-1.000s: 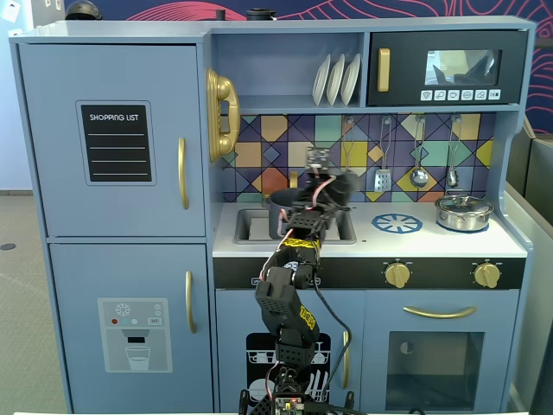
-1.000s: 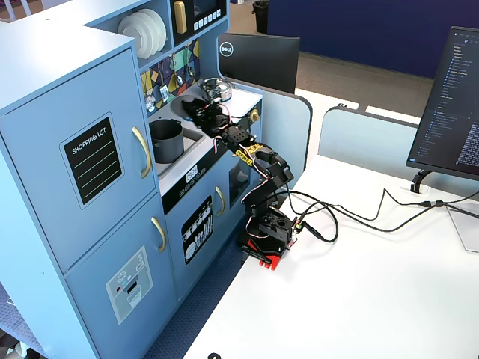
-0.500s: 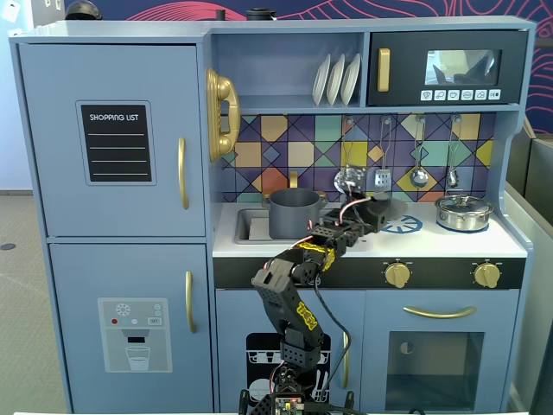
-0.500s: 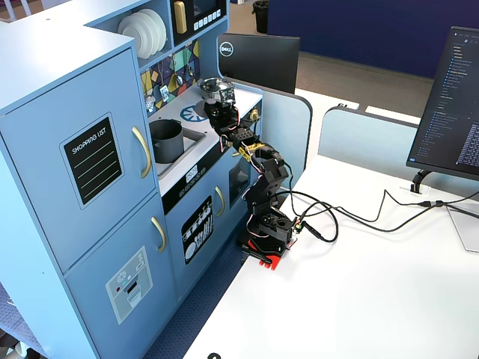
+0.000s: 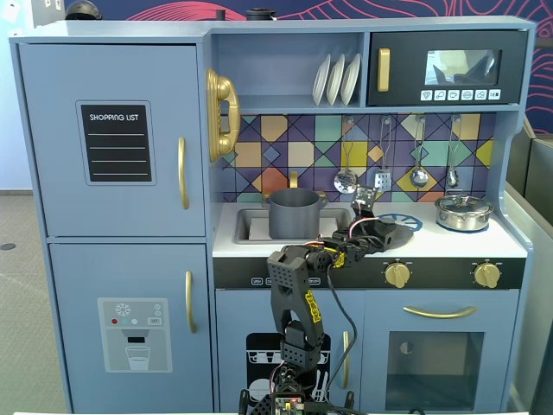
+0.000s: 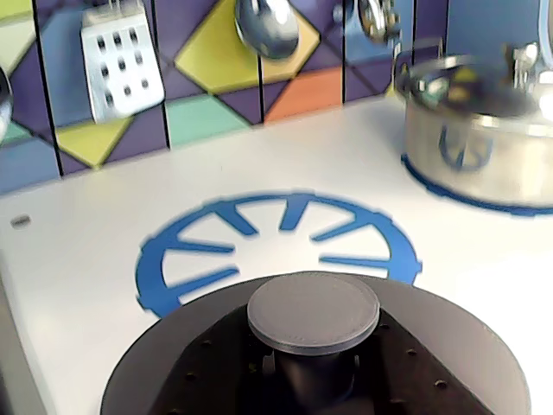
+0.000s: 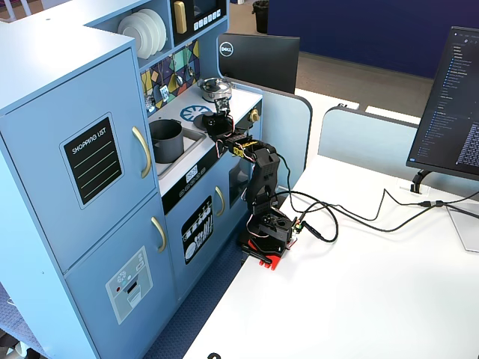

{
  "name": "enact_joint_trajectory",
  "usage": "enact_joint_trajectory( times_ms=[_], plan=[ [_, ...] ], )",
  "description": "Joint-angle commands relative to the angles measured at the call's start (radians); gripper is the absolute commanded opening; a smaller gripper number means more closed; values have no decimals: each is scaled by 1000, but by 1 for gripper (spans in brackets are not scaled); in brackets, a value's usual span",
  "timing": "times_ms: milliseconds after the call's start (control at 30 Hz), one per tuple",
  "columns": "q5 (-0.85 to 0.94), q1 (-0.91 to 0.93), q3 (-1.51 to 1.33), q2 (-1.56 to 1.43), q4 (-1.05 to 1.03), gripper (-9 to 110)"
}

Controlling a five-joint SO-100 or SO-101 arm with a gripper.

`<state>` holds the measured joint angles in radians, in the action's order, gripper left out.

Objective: Take off the lid from the gray recipient and place it on the counter

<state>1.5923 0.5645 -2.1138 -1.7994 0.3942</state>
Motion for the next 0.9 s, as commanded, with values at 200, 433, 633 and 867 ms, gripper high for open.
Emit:
enact_joint_trajectory(
  times_ms=[200, 433, 633, 867],
  plan=[
    [14, 6, 40, 38, 80, 0],
    [11, 23, 12, 14, 100, 23],
    [11, 43, -23, -12, 118, 28],
    [-6, 57, -25, -46, 127, 34]
  ],
)
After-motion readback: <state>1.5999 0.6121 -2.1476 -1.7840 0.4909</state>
